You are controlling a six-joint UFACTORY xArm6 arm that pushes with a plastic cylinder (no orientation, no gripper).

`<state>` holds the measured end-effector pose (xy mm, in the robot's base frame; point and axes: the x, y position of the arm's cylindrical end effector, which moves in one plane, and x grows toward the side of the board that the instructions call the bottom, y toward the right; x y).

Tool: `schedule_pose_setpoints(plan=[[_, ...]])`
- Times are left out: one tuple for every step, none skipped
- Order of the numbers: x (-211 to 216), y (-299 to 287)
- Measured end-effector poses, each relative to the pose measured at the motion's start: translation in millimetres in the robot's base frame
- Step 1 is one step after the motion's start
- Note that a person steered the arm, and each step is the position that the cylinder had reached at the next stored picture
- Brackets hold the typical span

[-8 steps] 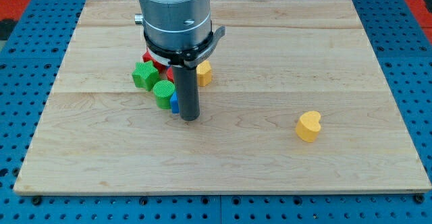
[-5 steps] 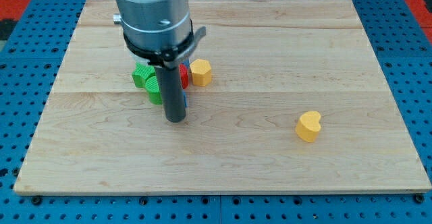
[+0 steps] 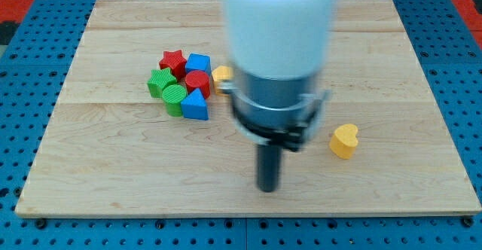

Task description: Move the yellow heart toward the group of blocks

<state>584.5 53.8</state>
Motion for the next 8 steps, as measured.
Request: schedule_pose_setpoints(plan=[[4.7,81.2],[-24.5,144.5],[-65.7,142.5],[-99.0,46.6],[-102.8,22.6],[-90.6,121.4],[-55.9,122.7],[-51.7,54.0]])
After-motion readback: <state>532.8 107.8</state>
